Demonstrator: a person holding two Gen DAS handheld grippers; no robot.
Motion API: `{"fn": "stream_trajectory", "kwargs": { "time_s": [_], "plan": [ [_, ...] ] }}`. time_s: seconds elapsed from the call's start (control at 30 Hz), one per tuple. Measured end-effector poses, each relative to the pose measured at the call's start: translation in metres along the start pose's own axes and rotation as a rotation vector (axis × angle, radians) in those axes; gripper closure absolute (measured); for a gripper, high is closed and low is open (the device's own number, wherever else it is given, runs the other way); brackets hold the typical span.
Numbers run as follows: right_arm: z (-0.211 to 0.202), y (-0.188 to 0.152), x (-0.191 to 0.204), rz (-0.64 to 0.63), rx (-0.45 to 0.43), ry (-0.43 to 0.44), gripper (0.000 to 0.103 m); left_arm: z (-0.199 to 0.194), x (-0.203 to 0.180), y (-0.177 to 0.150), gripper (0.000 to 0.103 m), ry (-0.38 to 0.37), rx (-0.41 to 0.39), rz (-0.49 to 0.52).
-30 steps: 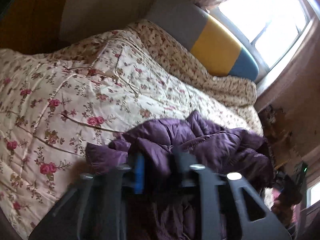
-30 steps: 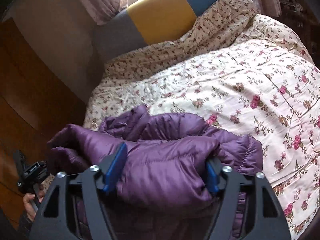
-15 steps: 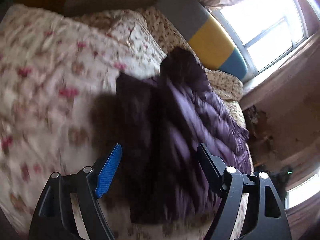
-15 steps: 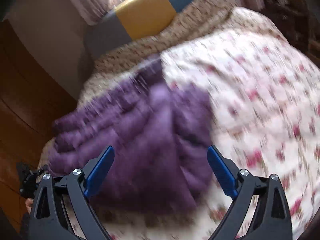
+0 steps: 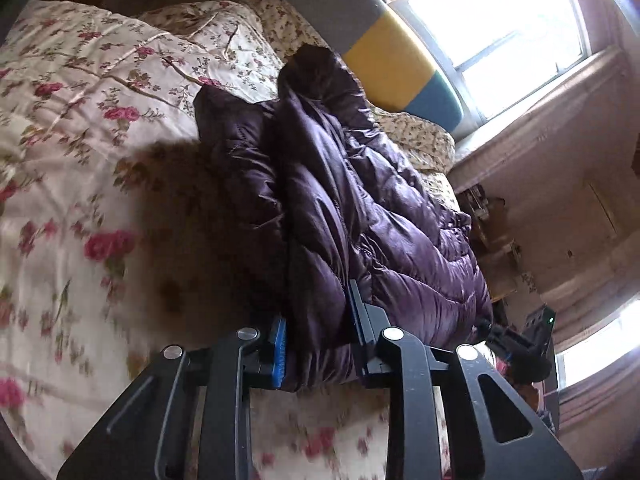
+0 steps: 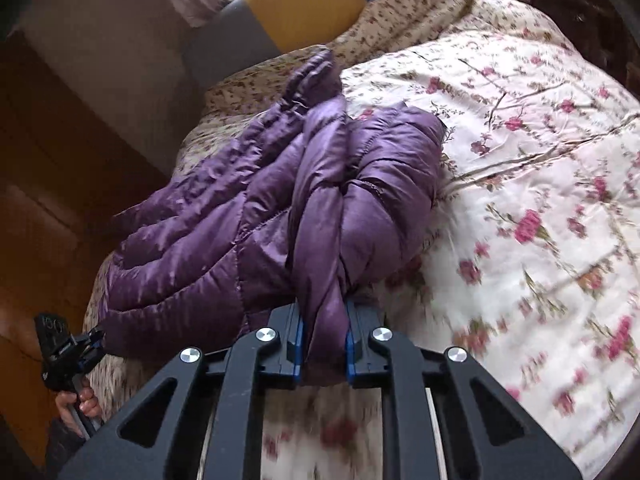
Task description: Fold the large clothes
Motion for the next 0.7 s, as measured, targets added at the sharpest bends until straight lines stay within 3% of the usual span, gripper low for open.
{"fn": "stream_trajectory", "kwargs": {
  "time_s": [0.27, 0.43, 0.5, 0.57, 0.63, 0.7],
  "plan": [
    [-0.087, -0.079, 0.0, -0.058, 0.089, 0.001, 0.089, -0.08, -0.013, -0.068, 0.078, -0.014, 0.054, 0.006],
    [-0.124, -0.109, -0.002, -0.078, 0.12, -0.006, 0.087, -0.128, -0.022, -0.111, 0.078, -0.016, 0.073, -0.007],
    [-0.131, -0.11, -0.004, -0.105, 0.13, -0.028, 0.073, -0.138, -0.025, -0.122, 0.07, 0.007, 0.073, 0.007],
    [-0.14, -0.104, -0.008, -0.109, 0.118, -0.041, 0.048, -0.149, -0.027, -0.123, 0.042, 0.018, 0.061, 0.015],
    [-0.148, -0.092, -0.01, -0.13, 0.091, -0.061, 0.048, -0.159, -0.025, -0.111, 0.035, 0.038, 0.016, 0.025],
    [-0.154, -0.078, -0.01, -0.138, 0.057, -0.075, 0.044, -0.162, -0.024, -0.092, 0.035, 0.048, -0.025, 0.037]
  ]
}}
Point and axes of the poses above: each gripper's, at about its wrist camera, not at the fingertips, and z roughly the way its jaws point, x to its left, y to its top, the point moved 10 cm from there along z, roughly the way its jaws point, and after that the axes turned 13 degrees about -x, right-handed, at the moved point
